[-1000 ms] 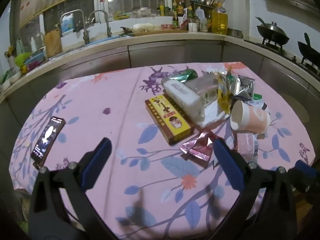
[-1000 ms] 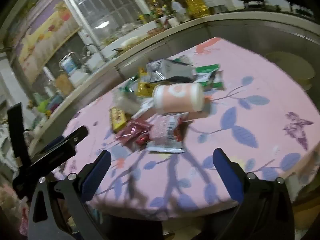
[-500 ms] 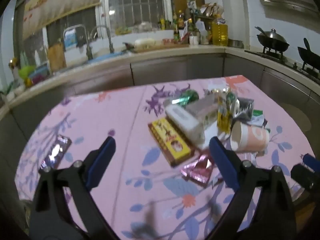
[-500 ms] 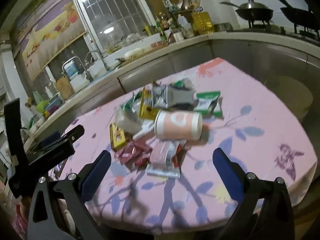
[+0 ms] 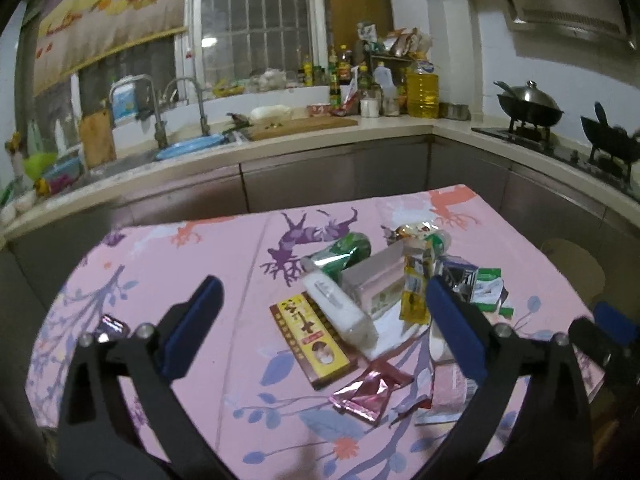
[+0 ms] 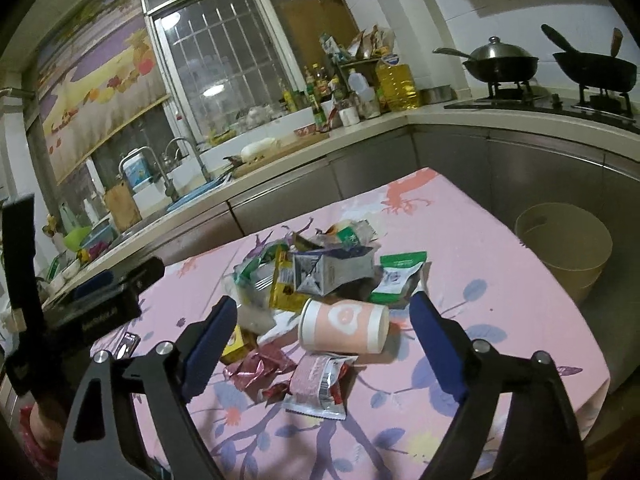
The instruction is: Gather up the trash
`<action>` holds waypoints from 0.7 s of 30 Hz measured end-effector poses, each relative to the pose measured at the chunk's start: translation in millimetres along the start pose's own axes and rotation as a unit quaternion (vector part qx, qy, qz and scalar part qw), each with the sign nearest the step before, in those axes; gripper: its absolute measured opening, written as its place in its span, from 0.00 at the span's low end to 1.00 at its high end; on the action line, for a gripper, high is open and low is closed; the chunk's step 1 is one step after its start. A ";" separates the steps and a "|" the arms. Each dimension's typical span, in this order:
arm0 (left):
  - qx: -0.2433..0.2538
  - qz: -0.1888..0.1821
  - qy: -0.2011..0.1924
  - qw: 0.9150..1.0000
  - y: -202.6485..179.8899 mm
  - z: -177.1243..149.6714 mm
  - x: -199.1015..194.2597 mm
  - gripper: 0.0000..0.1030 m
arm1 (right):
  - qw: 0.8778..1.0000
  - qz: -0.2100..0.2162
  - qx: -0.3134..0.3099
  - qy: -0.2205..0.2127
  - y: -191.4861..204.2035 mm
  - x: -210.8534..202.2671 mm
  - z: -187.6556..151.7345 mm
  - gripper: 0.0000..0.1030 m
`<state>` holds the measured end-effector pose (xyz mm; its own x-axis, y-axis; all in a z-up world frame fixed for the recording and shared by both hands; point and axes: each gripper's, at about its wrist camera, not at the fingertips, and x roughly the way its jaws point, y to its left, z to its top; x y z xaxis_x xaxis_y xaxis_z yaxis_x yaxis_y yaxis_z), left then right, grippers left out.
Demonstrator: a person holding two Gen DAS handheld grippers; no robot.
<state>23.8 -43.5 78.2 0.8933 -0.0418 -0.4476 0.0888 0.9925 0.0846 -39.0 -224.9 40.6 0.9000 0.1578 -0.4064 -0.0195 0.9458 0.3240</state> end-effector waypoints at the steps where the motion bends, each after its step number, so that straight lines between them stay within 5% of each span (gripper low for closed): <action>1: 0.002 0.001 -0.004 1.000 -1.3 -0.9 -1.5 0.94 | 1.000 -0.001 0.001 -0.001 0.6 -1.3 0.6 0.82; 21: 0.008 0.074 -0.049 0.996 11.7 -1.2 -5.1 0.94 | 1.000 0.004 -0.006 -0.018 6.6 -7.8 -5.3 0.80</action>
<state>19.7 -31.5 80.4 0.9355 0.0940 -0.3406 -0.0412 0.9864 0.1590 -48.4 -218.5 41.4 0.9151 0.1544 -0.3725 -0.0313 0.9482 0.3163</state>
